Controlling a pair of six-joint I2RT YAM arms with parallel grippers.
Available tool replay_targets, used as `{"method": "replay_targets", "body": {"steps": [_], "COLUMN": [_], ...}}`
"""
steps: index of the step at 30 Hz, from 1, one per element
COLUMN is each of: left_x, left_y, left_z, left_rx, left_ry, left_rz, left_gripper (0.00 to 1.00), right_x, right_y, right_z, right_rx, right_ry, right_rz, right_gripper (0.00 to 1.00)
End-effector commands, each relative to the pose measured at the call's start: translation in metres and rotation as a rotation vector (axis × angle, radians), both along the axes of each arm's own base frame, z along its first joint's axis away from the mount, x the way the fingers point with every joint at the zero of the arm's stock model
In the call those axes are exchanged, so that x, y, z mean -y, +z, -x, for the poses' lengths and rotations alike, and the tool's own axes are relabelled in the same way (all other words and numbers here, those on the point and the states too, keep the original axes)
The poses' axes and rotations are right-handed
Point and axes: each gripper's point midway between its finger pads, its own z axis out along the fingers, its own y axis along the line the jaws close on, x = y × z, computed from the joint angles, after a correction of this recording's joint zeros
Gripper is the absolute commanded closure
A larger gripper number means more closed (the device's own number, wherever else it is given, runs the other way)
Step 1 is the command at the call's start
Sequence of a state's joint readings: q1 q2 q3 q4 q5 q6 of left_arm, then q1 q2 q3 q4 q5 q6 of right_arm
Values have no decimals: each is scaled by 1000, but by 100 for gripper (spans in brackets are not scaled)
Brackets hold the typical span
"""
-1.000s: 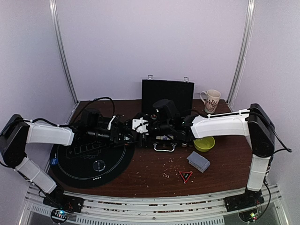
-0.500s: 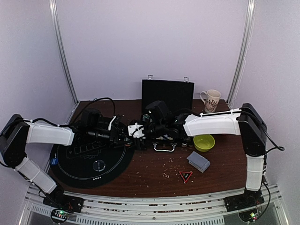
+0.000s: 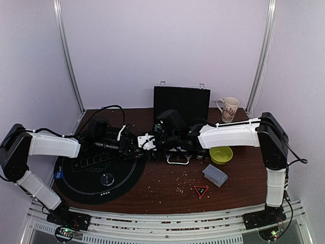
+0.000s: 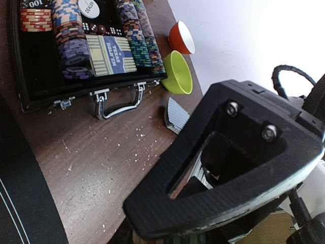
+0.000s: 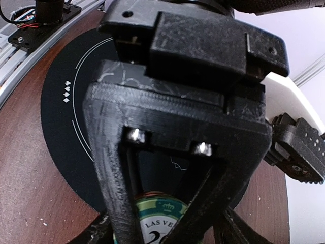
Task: Distribute texas hold em gaming equipment
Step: Pass from the left arm to the right
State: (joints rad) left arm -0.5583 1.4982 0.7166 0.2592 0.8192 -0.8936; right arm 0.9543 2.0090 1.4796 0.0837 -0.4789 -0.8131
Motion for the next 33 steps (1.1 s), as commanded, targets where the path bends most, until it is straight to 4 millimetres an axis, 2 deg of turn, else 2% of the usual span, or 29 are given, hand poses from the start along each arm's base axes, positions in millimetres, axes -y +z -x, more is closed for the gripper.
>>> {"method": "replay_targets", "body": {"steps": [1, 12, 24, 26, 29, 33], "left_x": [9, 10, 10, 11, 11, 11], "left_y": [24, 24, 1, -4, -15, -29], "left_z": [-5, -5, -5, -6, -7, -8], "left_rx": [68, 67, 12, 6, -11, -27], "left_ry": [-31, -34, -30, -32, -33, -37], "left_rz": [66, 78, 68, 61, 45, 24], "left_gripper": [100, 100, 100, 100, 88, 79], "right_x": [-3, -4, -9, -10, -11, -7], "right_y": [-10, -11, -2, -1, -2, -12], "right_z": [-3, -6, -5, -4, -4, -4], "right_rx": [12, 16, -10, -62, -114, -166], "right_ry": [-13, -28, -52, -75, -111, -167], "right_rz": [19, 18, -8, -18, -18, 8], "right_gripper": [38, 57, 82, 87, 99, 100]}}
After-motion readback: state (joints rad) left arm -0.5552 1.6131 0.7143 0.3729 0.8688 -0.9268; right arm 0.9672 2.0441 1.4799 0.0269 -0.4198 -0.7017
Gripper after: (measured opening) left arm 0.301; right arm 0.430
